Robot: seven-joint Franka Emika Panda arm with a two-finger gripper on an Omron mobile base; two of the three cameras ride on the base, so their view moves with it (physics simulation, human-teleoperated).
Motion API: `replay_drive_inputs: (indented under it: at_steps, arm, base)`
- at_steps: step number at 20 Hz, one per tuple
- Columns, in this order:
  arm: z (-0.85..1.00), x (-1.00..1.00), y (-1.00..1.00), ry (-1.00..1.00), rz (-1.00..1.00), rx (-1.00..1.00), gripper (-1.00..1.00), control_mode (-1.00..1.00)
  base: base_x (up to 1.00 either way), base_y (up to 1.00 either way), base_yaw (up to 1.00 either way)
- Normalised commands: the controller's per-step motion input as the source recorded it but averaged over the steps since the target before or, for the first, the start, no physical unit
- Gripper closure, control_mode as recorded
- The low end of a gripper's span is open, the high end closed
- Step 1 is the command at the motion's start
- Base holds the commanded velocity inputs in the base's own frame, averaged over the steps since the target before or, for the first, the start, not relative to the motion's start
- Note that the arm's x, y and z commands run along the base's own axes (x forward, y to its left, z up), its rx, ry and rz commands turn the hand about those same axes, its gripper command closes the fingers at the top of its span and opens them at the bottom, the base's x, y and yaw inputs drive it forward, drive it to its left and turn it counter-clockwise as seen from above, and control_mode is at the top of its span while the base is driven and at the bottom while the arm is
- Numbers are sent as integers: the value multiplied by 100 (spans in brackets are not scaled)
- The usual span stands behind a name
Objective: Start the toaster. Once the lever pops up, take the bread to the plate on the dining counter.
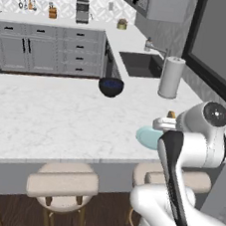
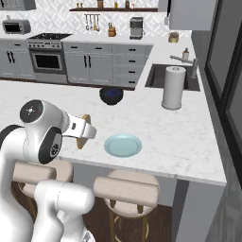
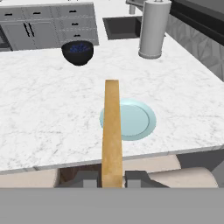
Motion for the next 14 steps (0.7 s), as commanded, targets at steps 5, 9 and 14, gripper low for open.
replay_drive_inputs:
  at_steps: [5, 9, 14]
  arm:
    - [0, 0, 0, 0, 0, 0, 100, 100]
    - [0, 0, 0, 0, 0, 0, 100, 100]
    - [0, 0, 0, 0, 0, 0, 100, 100]
  base:
    - [6, -27, 12]
    - [23, -21, -24]
    - [42, -3, -27]
